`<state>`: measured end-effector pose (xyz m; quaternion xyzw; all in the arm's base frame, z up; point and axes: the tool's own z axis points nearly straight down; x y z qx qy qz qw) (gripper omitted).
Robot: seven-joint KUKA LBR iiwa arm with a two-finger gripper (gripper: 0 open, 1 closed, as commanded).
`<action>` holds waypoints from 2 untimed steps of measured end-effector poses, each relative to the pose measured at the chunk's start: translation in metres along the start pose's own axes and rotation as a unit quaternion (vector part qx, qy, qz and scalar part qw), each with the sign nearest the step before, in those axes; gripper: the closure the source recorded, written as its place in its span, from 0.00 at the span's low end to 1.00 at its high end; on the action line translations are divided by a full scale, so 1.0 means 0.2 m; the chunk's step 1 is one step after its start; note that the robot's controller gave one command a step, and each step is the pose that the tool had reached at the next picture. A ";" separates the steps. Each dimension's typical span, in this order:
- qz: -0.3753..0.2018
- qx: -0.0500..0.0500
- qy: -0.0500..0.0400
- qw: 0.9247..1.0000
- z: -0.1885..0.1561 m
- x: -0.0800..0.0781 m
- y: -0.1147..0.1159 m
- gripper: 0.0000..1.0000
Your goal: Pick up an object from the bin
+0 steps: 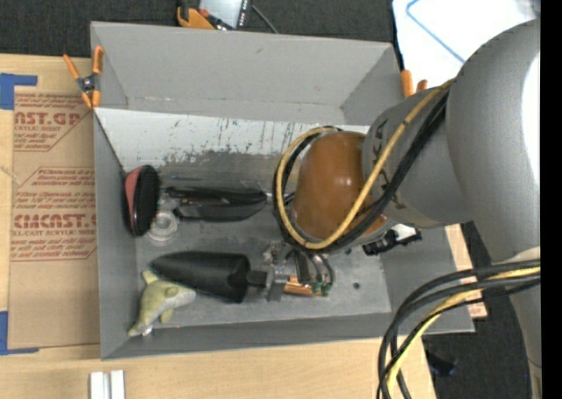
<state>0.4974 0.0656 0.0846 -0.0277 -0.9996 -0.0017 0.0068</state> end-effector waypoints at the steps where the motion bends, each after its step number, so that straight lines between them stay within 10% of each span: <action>1: 0.000 -0.001 -0.002 1.000 -0.11 0.00 0.00 1.00; 2: 0.000 -0.001 -0.001 1.000 -0.19 0.00 0.00 1.00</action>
Offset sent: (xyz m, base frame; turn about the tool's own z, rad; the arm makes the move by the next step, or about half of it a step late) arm 0.0012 0.0003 0.0533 -0.0001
